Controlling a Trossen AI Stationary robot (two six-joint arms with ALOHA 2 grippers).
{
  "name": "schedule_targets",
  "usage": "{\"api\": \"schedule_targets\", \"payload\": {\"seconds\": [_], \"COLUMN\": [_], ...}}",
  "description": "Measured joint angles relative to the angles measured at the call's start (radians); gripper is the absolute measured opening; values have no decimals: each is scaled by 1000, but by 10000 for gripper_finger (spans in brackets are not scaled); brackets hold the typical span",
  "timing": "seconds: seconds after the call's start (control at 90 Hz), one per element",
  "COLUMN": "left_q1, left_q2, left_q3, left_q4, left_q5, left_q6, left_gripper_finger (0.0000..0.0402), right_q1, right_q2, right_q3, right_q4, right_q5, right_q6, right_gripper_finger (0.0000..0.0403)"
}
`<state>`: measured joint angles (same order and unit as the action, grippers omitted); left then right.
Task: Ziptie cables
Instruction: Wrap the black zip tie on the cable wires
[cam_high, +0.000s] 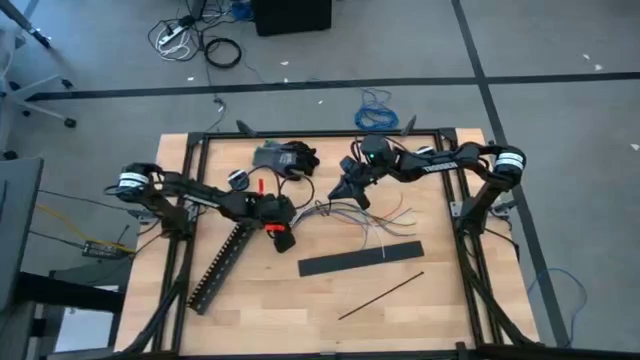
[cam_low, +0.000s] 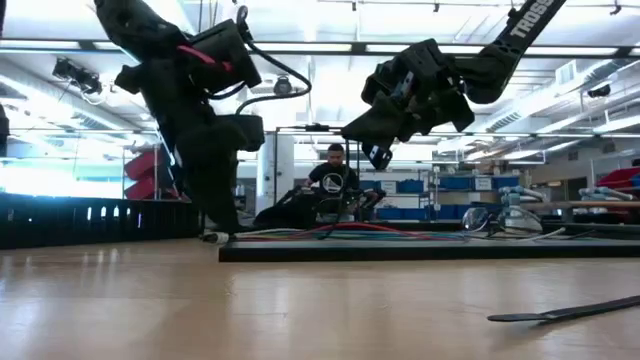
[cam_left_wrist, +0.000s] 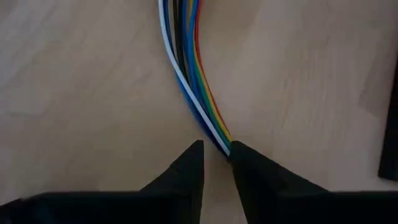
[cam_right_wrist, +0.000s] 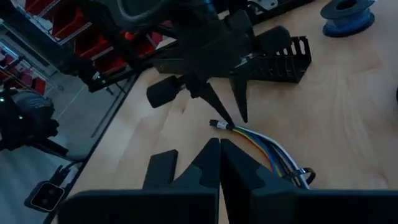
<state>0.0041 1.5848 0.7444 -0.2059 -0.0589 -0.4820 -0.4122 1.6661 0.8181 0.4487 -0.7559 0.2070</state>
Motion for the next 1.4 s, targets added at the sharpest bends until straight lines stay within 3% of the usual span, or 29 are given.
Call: {"api": "schedule_targets", "payload": {"seconds": [0.178,0.489,1.233,1.4], "left_q1": [29,35,-12,-25], "left_q2": [-2,-3,43,51], "left_q3": [0,0,2,2], "left_q4": [43,54,61,62], "left_q5": [77,84,19,-11], "left_q6": [-49,-93,-29,6], "left_gripper_finger": [76,76,76,58], "right_q1": [0,0,-1,-1], "right_q2": [0,0,0,0], "right_q3": [0,0,0,0], "right_q4": [-1,-3,-2,-1], "right_q5": [1,-2,-5,-4], "right_q6": [-4,-18,-21,-18], "right_gripper_finger": [0,0,0,0]}}
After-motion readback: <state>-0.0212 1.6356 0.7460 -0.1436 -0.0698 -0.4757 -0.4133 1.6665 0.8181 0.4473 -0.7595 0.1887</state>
